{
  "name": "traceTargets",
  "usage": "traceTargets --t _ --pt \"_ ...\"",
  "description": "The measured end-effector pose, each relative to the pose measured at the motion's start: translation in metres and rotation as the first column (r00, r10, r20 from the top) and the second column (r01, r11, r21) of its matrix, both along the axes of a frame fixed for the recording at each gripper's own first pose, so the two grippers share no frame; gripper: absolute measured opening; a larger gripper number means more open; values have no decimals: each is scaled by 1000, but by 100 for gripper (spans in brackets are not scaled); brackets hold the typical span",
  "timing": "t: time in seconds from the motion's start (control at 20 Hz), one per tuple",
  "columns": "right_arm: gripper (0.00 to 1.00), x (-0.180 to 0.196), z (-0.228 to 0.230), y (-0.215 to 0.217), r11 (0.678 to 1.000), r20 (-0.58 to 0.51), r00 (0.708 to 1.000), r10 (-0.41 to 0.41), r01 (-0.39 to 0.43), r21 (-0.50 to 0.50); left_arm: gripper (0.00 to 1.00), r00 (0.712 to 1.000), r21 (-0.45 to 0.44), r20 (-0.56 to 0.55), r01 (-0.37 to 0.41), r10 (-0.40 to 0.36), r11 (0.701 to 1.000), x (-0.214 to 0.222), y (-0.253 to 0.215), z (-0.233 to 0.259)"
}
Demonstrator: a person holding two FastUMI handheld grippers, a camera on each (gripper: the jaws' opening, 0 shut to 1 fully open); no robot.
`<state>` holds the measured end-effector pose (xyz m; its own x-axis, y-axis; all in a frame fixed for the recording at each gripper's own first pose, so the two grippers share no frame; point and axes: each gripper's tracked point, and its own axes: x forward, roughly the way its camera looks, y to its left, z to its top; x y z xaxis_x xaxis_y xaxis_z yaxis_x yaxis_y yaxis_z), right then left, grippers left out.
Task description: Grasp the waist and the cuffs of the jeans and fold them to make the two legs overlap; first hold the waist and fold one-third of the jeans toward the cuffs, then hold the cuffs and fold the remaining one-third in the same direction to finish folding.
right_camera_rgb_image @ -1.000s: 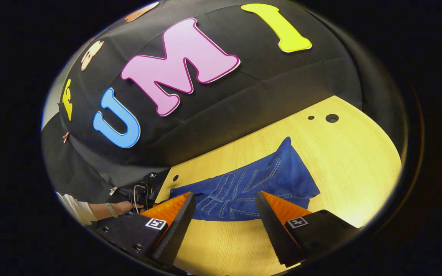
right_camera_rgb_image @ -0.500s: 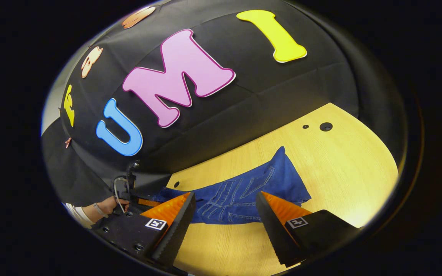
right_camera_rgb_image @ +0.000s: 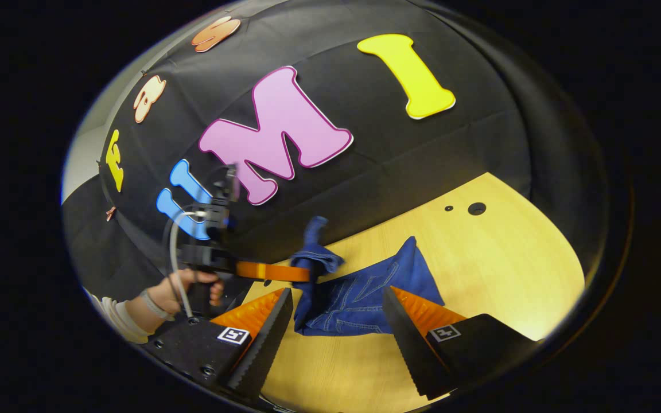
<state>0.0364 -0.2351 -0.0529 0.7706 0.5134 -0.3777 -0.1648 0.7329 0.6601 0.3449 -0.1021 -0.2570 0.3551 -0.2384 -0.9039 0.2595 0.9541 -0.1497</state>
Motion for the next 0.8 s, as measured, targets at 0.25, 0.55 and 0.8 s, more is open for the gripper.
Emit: traceTargets --t 0.25,0.55,0.8 --pt "97 -16 0 -40 994 32 998 46 -43 -96 36 992 113 -122 51 -37 992 -30 -39 -119" --pt "97 -41 41 -64 975 163 984 72 -35 -218 96 941 73 338 3 -28 997 -37 -57 6" --pt "96 -100 94 -53 978 249 967 56 -4 -207 96 822 43 569 -34 4 998 -160 -48 129"
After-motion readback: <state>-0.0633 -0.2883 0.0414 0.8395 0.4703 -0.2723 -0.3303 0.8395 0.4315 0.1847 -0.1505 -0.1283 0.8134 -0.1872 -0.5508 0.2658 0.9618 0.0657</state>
